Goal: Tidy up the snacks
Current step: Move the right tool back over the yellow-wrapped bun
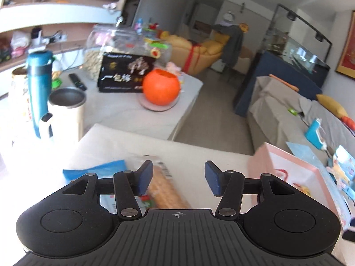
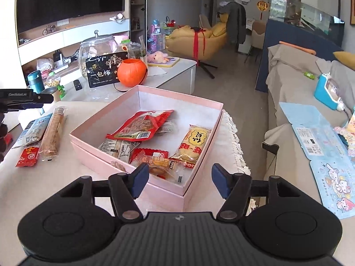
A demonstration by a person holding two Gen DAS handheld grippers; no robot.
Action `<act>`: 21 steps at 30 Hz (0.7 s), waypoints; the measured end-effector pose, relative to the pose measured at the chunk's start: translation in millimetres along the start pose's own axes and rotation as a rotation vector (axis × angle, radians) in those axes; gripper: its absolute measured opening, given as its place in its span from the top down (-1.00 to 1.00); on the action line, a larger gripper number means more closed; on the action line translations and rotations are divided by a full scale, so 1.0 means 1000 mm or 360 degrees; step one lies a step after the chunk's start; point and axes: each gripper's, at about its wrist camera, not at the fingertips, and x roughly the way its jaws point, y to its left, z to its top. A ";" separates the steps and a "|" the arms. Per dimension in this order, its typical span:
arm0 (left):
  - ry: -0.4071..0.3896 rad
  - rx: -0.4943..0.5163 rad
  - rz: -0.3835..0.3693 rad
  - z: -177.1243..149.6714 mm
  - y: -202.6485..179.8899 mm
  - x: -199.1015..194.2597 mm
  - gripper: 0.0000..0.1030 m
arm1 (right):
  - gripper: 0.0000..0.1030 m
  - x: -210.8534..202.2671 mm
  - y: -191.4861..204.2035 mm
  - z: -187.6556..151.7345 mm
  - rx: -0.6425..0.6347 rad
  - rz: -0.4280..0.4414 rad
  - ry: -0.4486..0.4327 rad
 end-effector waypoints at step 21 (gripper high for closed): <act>0.0326 0.0243 -0.0369 -0.105 -0.033 -0.050 0.10 | -0.37 -0.006 0.055 -0.053 -0.0162 0.0137 0.0176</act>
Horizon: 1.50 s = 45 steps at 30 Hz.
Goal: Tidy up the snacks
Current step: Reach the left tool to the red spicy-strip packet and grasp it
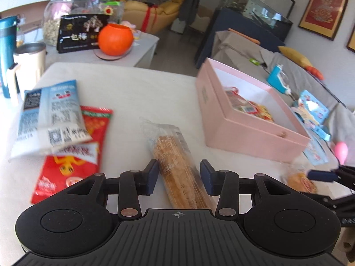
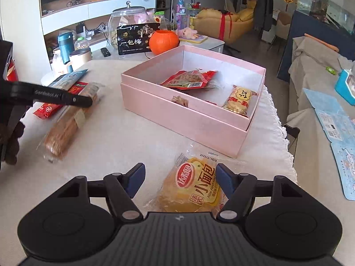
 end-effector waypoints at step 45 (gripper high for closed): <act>-0.0161 0.0238 0.0095 -0.027 -0.007 -0.069 0.05 | -0.43 -0.019 0.031 -0.003 -0.0141 0.0021 -0.0015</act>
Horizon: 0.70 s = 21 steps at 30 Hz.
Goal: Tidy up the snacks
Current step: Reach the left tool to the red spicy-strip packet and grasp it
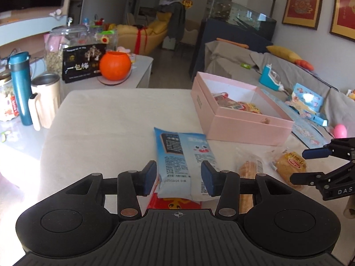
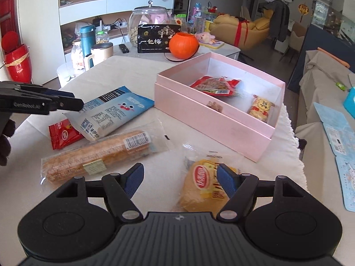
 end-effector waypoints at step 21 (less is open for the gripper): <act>0.0166 0.0116 0.0138 -0.014 -0.017 0.042 -0.19 | -0.72 0.016 -0.012 -0.038 0.0167 -0.0057 0.0104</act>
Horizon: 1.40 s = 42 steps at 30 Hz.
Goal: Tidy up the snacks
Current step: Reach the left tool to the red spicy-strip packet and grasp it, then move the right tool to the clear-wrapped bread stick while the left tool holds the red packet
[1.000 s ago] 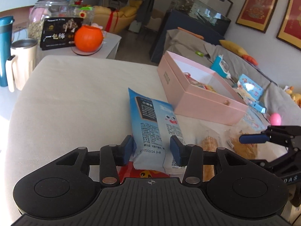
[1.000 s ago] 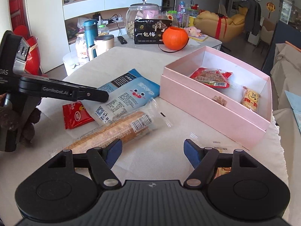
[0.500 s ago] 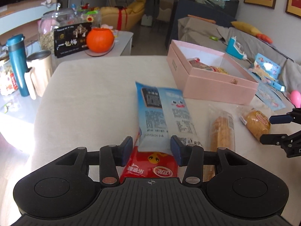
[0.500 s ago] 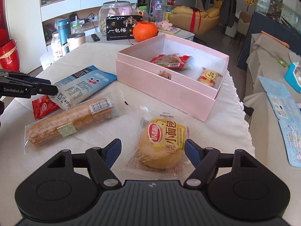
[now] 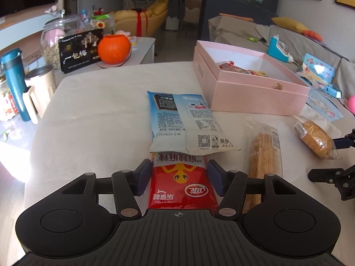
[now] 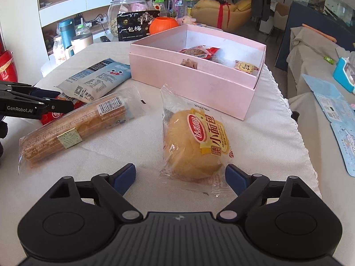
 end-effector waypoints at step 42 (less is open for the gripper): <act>-0.0156 -0.0088 0.0012 -0.037 -0.013 -0.032 -0.15 | -0.52 0.025 0.058 0.034 0.0419 0.0272 -0.0121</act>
